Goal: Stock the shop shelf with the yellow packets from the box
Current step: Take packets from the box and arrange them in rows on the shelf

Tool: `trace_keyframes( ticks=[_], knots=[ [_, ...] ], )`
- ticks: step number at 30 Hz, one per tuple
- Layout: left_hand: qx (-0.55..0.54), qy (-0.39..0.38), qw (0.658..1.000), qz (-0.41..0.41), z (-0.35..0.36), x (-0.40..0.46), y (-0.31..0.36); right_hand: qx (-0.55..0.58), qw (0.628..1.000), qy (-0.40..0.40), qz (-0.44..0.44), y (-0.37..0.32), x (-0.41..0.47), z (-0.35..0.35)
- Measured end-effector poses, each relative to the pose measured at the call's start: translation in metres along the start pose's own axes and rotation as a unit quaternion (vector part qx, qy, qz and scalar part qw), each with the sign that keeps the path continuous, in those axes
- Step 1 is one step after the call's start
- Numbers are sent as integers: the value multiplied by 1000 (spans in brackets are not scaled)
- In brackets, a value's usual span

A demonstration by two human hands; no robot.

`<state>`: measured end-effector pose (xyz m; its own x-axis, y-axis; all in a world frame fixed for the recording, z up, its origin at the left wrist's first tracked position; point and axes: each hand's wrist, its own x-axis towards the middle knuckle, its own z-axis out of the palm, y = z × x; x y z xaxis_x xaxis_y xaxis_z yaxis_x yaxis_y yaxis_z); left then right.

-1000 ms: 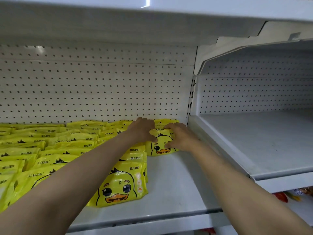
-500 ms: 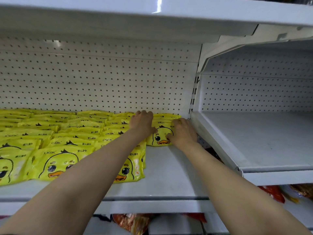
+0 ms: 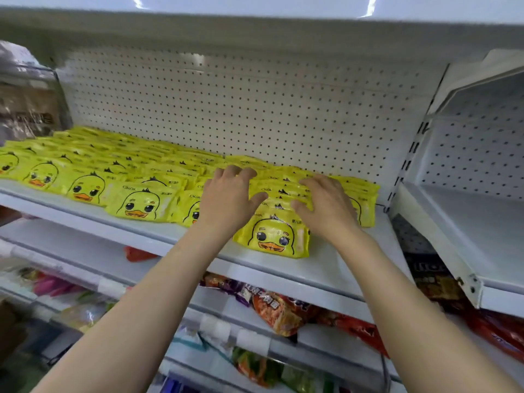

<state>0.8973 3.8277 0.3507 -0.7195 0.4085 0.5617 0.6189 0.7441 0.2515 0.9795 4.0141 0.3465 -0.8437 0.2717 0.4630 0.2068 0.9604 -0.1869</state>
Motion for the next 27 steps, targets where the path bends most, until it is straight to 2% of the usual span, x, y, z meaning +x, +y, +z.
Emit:
trace_keyframes(
  ticks=[5,10,21,27],
  knots=[
    [22,42,999,-5,-31,-39,-67,-11,998,-8,-59,-82,-10,11],
    [28,61,997,-29,-79,-75,-163,-13,995,-30,-98,-189,-15,36],
    [148,14,982,-112,-202,-175,-392,47,978,-59,-195,-460,-28,106],
    [180,17,967,-177,-236,-207,-501,89,956,-106,-257,-581,-15,154]
  ],
)
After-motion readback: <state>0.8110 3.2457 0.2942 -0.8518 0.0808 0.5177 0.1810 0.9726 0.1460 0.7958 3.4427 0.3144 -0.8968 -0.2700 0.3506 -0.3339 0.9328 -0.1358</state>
